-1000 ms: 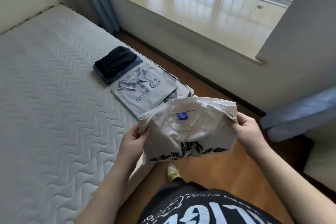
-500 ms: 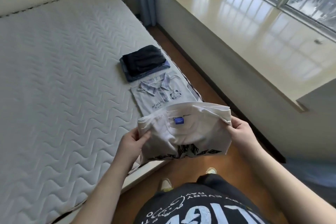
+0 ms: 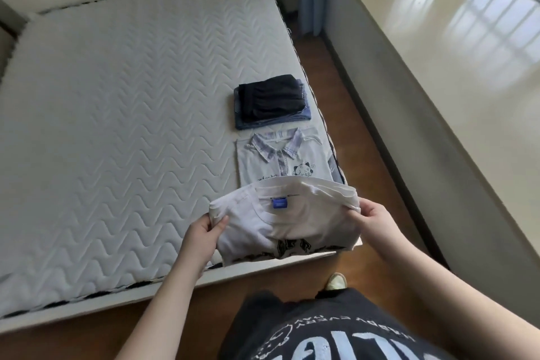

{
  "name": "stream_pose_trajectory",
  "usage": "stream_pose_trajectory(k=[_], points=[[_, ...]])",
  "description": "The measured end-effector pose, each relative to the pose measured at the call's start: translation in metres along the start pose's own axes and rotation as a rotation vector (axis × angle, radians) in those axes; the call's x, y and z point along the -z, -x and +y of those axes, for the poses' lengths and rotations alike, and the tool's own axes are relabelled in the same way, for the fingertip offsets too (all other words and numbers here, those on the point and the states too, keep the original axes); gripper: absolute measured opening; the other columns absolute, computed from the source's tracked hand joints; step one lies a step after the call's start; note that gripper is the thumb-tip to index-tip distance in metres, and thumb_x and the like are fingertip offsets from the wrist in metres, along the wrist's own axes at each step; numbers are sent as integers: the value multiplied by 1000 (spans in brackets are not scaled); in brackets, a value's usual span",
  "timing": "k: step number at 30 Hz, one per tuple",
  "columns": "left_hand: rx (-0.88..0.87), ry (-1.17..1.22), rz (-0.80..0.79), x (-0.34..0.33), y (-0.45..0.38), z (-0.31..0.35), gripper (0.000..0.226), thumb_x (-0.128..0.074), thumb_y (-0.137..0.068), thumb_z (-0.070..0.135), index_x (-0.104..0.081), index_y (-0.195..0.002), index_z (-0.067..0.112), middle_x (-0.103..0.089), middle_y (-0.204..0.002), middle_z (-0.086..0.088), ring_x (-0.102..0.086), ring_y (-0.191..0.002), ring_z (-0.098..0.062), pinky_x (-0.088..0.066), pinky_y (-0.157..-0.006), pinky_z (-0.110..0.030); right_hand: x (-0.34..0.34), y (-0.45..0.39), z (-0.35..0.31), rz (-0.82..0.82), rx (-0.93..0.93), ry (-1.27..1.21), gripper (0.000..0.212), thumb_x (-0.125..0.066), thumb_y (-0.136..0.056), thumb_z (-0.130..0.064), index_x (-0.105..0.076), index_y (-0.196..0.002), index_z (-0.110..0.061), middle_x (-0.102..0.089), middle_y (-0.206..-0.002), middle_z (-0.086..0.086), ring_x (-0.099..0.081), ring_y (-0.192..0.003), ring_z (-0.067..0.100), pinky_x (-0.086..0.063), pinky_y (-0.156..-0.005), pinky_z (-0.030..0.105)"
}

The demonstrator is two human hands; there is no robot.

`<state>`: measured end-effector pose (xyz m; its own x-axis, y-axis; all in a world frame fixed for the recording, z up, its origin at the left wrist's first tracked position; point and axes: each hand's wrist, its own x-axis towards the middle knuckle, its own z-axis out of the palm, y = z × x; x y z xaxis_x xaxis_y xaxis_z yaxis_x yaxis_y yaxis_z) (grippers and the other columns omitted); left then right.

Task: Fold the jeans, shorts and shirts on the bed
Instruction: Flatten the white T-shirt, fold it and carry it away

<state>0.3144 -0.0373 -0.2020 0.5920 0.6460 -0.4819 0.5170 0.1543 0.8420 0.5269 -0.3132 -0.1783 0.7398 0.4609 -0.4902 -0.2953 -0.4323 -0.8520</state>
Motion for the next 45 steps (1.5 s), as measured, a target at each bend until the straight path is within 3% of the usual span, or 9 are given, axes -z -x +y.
stream_pose_trajectory(k=[4, 11, 18, 22, 27, 33, 39, 43, 45], points=[[36, 27, 48, -9, -3, -8, 12, -63, -94, 32, -74, -95, 37, -76, -99, 6, -71, -96, -12, -53, -93, -43, 10, -34, 0, -44, 5, 48, 20, -59, -93, -15, -76, -95, -27, -75, -91, 8, -63, -81, 14, -54, -80, 45], [61, 23, 52, -11, -42, -18, 10, -64, -94, 31, -72, -99, 31, -75, -97, 10, -69, -98, -10, -53, -91, -34, 1, -81, -1, -39, -21, 155, 17, -61, -90, -14, -75, -85, -22, -74, -87, 9, -64, -81, 13, -54, -78, 39], [47, -47, 17, -2, -107, -12, 5, -67, -91, 33, -72, -90, 31, -75, -87, 15, -69, -85, -1, -52, -77, -23, -10, -118, 3, -13, -20, 167, 27, -58, -92, -10, -74, -88, -31, -70, -79, -2, -56, -77, 9, -47, -73, 32], [54, -104, 8, 0, -139, -11, 6, -66, -91, 35, -71, -89, 32, -74, -82, 18, -65, -70, 6, -47, -63, -14, -13, -144, 8, 0, -3, 176, 35, -54, -92, -7, -73, -95, -36, -75, -91, -1, -64, -88, 13, -53, -85, 42], [76, -135, -10, -9, -181, -7, 13, -65, -93, 29, -71, -103, 23, -75, -96, 7, -69, -96, -13, -53, -87, -33, -7, -189, 10, 4, 19, 178, 33, -55, -93, -12, -72, -98, -40, -75, -93, -7, -68, -95, 14, -55, -88, 43], [27, -238, 68, -25, -233, 1, 5, -65, -93, 28, -68, -96, 31, -73, -90, 9, -64, -86, -7, -47, -75, -20, -1, -257, 7, -40, 60, 235, 18, -59, -95, -22, -72, -97, -35, -74, -91, -7, -63, -83, 3, -54, -83, 39], [56, -159, 83, -39, -300, -5, 15, -65, -93, 19, -67, -100, 31, -70, -85, 25, -62, -83, 10, -45, -74, -11, -4, -329, 6, -55, 72, 242, 20, -62, -95, -23, -73, -91, -40, -72, -86, -16, -59, -79, -3, -50, -77, 21], [112, -113, 65, -41, -344, -16, 19, -61, -95, 14, -67, -112, 22, -71, -103, 6, -64, -98, -13, -48, -90, -29, -12, -372, 7, -50, 24, 196, 26, -63, -94, -19, -75, -84, -39, -69, -79, -18, -57, -76, -2, -46, -72, 15], [119, -105, 61, -42, -364, -20, 21, -60, -95, 12, -66, -111, 23, -71, -102, 8, -64, -98, -12, -48, -88, -28, -15, -394, 11, -33, 6, 195, 26, -62, -94, -18, -75, -81, -37, -67, -77, -18, -55, -75, -1, -46, -69, 15]])
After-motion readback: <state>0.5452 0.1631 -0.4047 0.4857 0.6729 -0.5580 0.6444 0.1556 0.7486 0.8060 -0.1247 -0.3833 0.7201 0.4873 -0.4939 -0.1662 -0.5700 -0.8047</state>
